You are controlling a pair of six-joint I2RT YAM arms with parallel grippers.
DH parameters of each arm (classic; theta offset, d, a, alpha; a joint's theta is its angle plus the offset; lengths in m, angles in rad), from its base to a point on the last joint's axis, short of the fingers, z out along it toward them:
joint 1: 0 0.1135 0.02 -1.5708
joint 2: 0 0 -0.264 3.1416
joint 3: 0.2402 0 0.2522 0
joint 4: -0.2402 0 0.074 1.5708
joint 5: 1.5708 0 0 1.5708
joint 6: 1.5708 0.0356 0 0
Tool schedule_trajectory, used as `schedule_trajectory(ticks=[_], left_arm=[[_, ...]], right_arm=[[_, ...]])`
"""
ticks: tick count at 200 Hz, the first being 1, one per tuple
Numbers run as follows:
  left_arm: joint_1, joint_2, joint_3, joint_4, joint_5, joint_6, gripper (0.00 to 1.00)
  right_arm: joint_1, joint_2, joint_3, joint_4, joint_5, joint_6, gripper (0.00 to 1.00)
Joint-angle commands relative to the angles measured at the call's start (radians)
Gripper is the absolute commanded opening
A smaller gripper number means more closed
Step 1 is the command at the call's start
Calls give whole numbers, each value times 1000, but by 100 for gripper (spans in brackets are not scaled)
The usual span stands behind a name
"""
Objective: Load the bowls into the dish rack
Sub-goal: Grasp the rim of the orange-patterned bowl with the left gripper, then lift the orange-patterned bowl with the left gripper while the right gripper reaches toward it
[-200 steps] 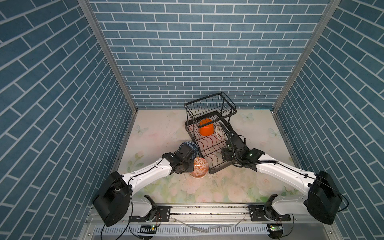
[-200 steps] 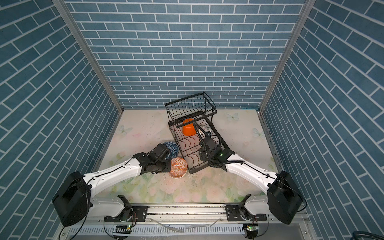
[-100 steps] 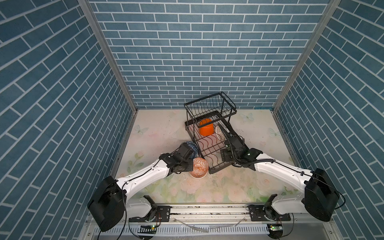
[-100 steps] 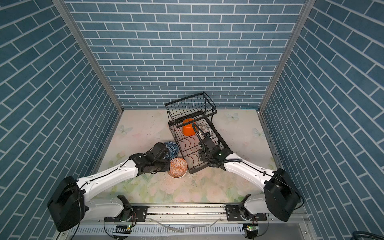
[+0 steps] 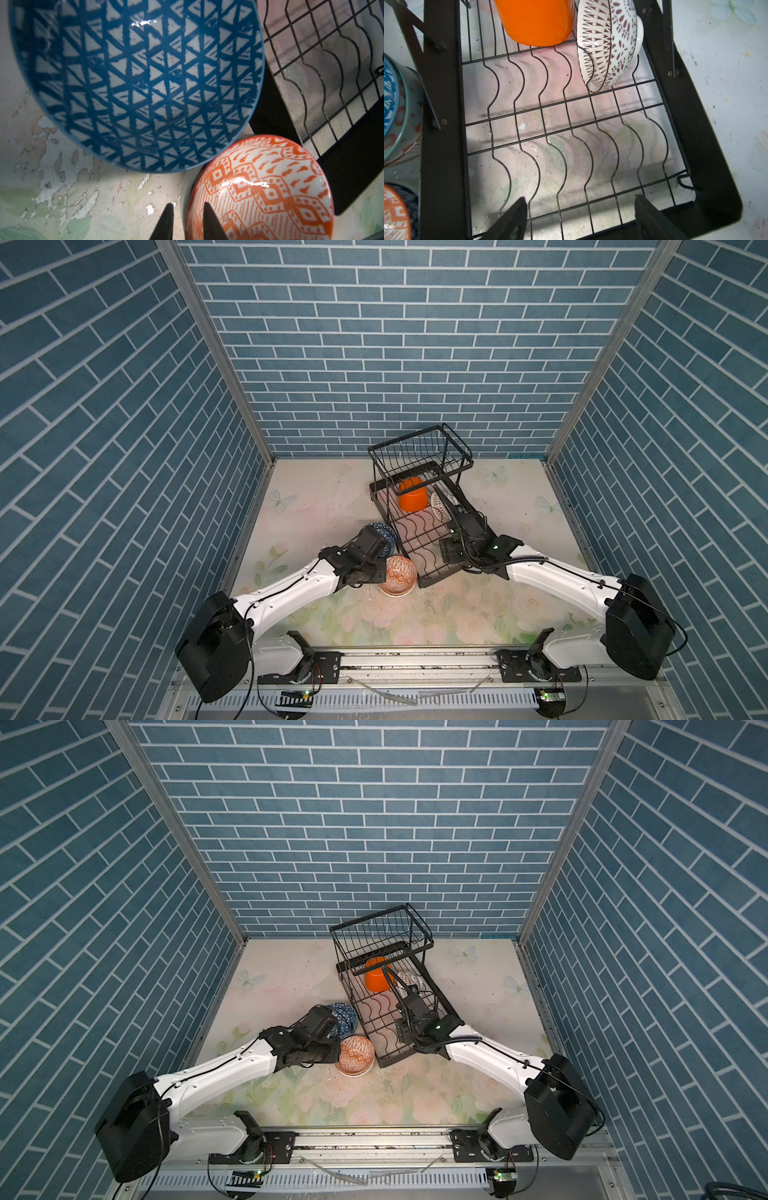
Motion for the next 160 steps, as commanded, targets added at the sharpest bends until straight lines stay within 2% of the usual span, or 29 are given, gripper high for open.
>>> schedule_trajectory(ticks=[1, 64, 160], left_arm=[[-3, 23, 7, -28, -6, 6, 26], [-3, 30, 12, -25, -5, 8, 15], [-3, -66, -28, 36, 26, 31, 5]], right_arm=[[-1, 13, 44, -22, -5, 5, 81], [-1, 16, 42, -21, -4, 5, 81], [-1, 37, 53, -26, -8, 5, 80]])
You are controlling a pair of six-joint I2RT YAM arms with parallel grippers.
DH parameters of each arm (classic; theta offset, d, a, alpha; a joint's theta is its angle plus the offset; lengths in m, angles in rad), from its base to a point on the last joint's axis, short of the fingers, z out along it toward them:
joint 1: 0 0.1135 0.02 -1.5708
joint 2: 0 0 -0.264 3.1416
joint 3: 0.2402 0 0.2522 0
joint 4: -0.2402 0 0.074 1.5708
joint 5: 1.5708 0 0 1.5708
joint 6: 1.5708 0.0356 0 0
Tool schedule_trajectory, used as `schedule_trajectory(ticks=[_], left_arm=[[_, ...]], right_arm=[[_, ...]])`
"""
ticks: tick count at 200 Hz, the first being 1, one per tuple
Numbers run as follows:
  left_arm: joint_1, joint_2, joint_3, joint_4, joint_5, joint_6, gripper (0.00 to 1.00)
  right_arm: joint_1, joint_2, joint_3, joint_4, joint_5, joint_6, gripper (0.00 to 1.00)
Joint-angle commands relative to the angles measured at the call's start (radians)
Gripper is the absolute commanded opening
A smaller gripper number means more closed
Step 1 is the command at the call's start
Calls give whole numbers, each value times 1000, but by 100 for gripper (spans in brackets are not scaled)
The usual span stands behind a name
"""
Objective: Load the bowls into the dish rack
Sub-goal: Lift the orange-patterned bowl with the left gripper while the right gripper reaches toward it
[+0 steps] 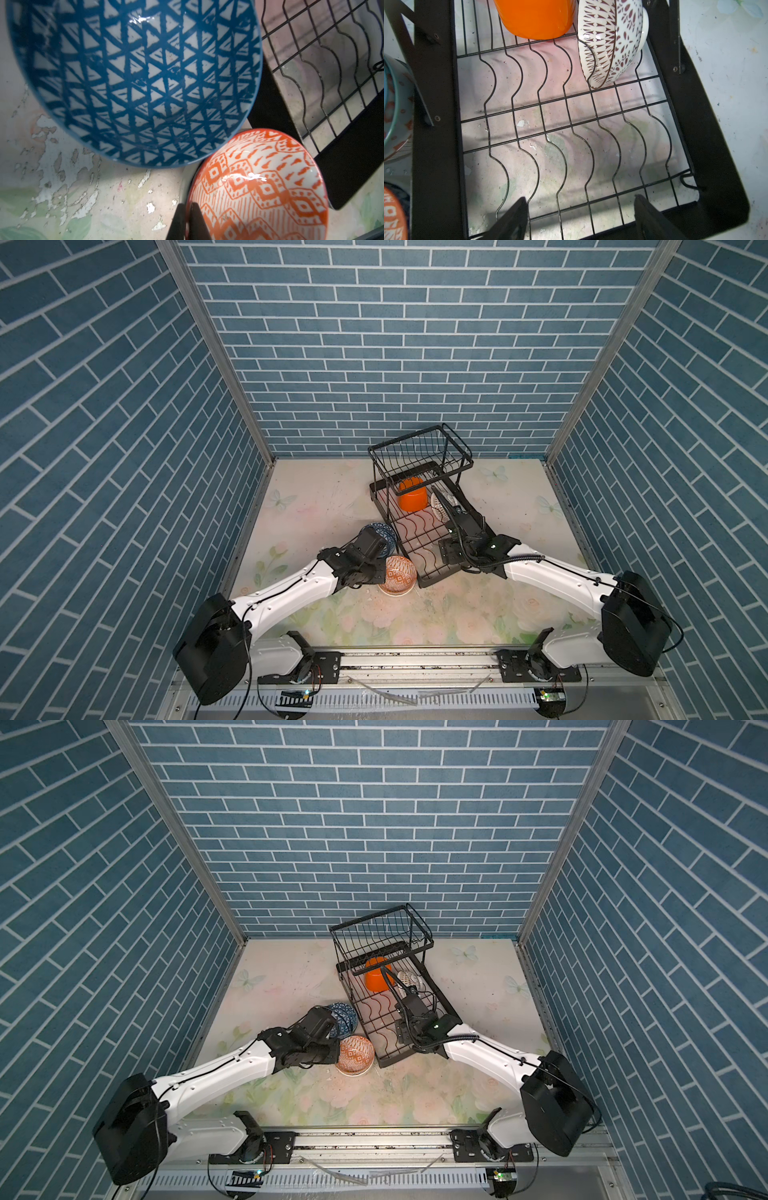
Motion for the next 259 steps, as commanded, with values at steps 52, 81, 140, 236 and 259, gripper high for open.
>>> schedule_trajectory(ticks=[52, 81, 140, 236, 259], left_arm=[[-3, -88, -37, 65, 30, 26, 0], [-2, -112, -46, 79, 34, 38, 0], [-2, -139, -42, 78, 22, 49, 0], [-2, -182, -45, 86, -2, 53, 0], [-2, -184, -45, 93, 0, 49, 0]], right_arm=[[-1, 10, 52, -22, -19, 3, 80], [-1, 1, 63, -23, -51, -6, 79], [39, -9, 113, -12, -162, -45, 75], [139, 47, 217, -32, -274, -66, 57], [154, 69, 222, -23, -305, -63, 53]])
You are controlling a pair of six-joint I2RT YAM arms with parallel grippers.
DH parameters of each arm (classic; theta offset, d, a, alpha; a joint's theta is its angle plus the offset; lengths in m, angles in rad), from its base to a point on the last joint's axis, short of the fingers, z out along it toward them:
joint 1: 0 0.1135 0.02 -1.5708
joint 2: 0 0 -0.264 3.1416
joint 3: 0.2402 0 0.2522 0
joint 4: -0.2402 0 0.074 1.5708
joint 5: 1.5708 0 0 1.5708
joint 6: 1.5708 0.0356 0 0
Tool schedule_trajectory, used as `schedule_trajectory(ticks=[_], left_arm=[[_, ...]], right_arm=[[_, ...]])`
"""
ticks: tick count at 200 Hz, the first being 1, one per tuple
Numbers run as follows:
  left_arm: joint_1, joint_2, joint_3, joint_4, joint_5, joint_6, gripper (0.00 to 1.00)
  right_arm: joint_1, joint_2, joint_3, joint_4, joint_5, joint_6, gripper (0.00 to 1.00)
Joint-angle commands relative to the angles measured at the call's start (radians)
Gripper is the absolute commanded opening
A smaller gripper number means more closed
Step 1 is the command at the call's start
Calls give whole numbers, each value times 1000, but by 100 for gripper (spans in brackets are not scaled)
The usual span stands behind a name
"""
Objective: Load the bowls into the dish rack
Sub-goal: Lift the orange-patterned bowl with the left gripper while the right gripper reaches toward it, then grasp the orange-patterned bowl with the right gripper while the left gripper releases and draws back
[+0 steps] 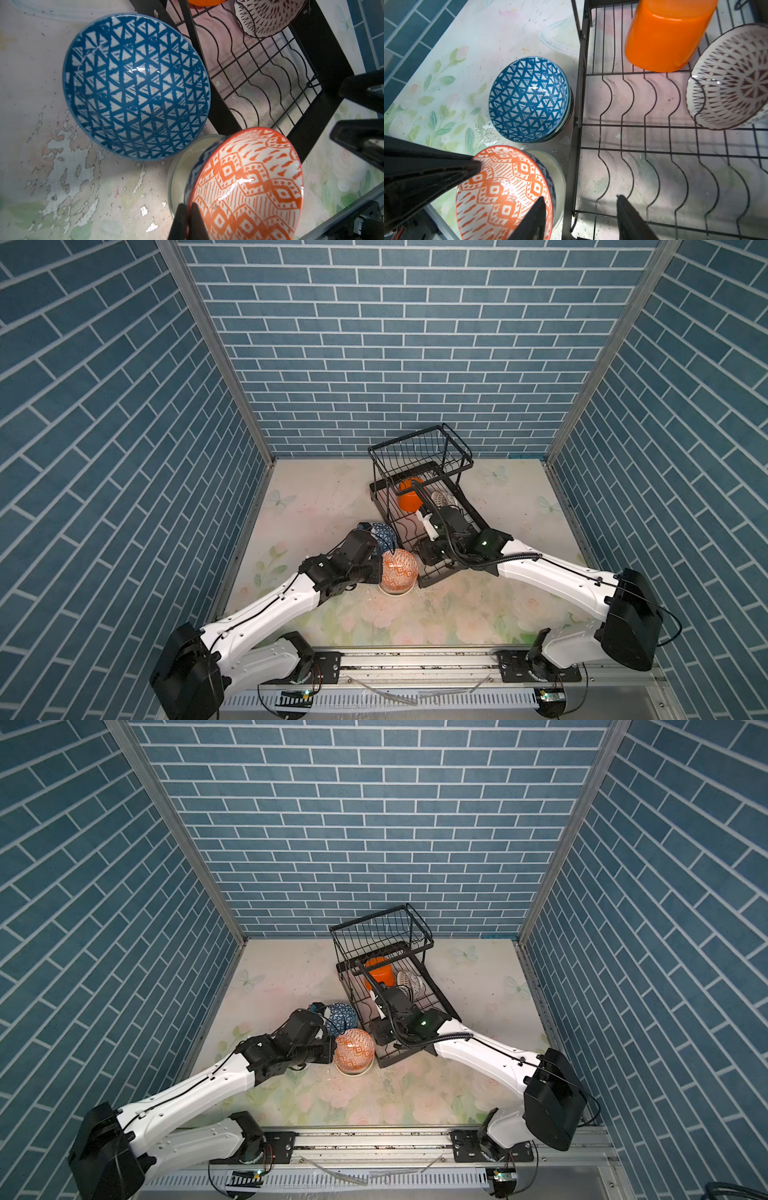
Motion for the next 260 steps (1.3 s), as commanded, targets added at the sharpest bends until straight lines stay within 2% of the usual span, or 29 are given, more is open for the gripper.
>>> schedule_trajectory(ticks=[1, 85, 124, 173, 219, 260], left_arm=[[-1, -20, -3, 43, -6, 4, 0], [-2, -32, -9, 61, -4, 3, 0], [-2, -26, -6, 52, -2, 7, 0], [-1, -28, -6, 51, -4, 9, 0], [-1, -25, -3, 48, -4, 11, 0], [-1, -23, 1, 45, 6, 18, 2]], right_arm=[[19, 30, 45, -10, -43, -10, 53], [54, 117, 82, -17, -41, -5, 38], [61, 136, 97, -25, -27, -5, 25], [66, 161, 117, -47, -14, -13, 16], [73, 163, 126, -63, 7, -20, 0], [76, 143, 126, -63, 35, -27, 0]])
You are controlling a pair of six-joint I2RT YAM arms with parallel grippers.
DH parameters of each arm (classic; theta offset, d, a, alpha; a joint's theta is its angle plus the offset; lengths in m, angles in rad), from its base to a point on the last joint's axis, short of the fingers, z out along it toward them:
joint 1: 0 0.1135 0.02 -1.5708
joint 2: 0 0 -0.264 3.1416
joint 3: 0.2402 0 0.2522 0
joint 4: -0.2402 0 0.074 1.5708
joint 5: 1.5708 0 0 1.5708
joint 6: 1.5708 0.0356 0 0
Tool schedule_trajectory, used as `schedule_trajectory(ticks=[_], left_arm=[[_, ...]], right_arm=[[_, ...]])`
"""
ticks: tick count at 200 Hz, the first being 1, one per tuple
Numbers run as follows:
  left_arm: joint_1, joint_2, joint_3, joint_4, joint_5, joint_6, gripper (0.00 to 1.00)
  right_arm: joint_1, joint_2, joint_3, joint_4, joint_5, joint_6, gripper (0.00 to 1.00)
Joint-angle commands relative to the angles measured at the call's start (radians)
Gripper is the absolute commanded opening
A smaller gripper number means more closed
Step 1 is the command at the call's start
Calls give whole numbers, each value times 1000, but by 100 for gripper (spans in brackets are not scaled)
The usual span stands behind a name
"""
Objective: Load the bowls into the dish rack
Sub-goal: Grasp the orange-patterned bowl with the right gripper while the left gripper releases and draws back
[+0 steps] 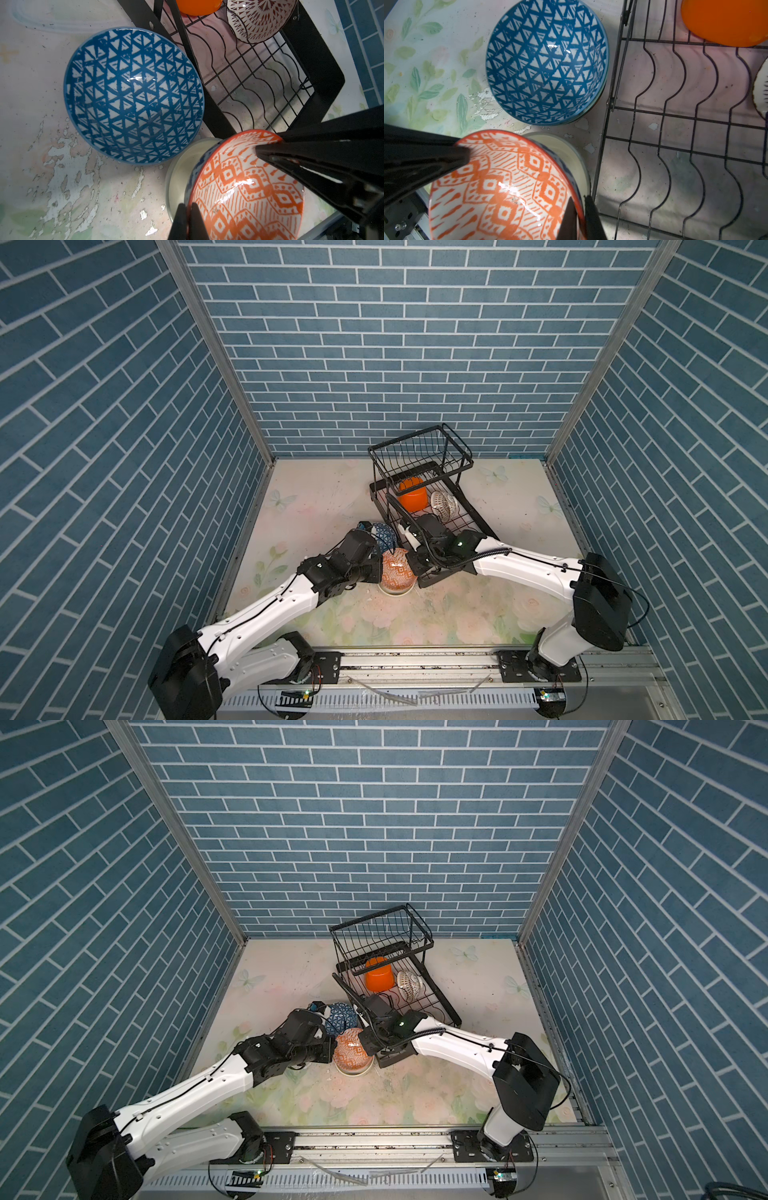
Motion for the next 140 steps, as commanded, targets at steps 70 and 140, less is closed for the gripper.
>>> schedule_trajectory(ticks=[70, 140], left_arm=[[-1, -53, -19, 52, 19, 9, 44], [-2, -122, -100, 120, 1, 4, 95]], right_arm=[[11, -110, 48, -30, 136, -15, 0], [7, -167, 29, -80, 508, -81, 0]])
